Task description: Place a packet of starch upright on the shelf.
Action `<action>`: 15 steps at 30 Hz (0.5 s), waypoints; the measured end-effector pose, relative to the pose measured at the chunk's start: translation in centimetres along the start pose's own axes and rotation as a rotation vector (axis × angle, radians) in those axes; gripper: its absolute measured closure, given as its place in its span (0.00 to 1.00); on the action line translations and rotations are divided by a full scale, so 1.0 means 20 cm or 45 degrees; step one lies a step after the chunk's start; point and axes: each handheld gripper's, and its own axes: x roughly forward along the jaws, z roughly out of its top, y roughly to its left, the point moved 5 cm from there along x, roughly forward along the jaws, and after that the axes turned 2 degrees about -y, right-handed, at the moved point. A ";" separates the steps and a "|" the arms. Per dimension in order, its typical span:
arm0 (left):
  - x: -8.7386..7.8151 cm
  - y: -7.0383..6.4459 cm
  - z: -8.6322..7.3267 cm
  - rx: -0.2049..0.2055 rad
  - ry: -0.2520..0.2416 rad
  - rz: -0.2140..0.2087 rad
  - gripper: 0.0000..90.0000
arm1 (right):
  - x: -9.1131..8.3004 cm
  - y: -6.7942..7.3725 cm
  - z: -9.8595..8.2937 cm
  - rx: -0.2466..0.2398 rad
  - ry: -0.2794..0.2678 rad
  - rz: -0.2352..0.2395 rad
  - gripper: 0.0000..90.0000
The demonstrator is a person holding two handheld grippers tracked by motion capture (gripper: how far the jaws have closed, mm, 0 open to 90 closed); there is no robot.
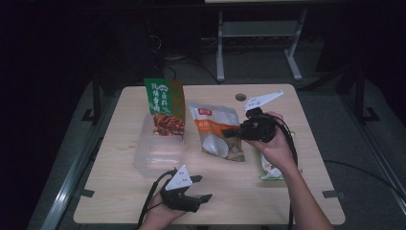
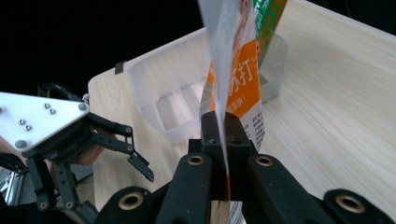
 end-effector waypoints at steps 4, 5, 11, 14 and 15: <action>0.00 0.00 0.00 0.012 0.009 0.005 0.33 | 0.03 0.01 0.04 -0.001 0.002 0.016 1.00; 0.00 0.00 0.00 0.014 0.007 0.002 0.32 | 0.04 0.01 0.04 -0.005 0.005 0.017 1.00; 0.00 -0.01 0.00 0.021 -0.007 0.003 0.31 | 0.08 0.02 0.11 -0.024 0.004 0.043 1.00; -0.01 -0.01 0.00 0.034 -0.004 0.009 0.30 | 0.09 0.03 0.13 -0.036 0.002 0.049 1.00; -0.01 -0.01 0.00 0.033 -0.006 0.007 0.30 | 0.10 0.03 0.14 -0.041 0.001 0.049 1.00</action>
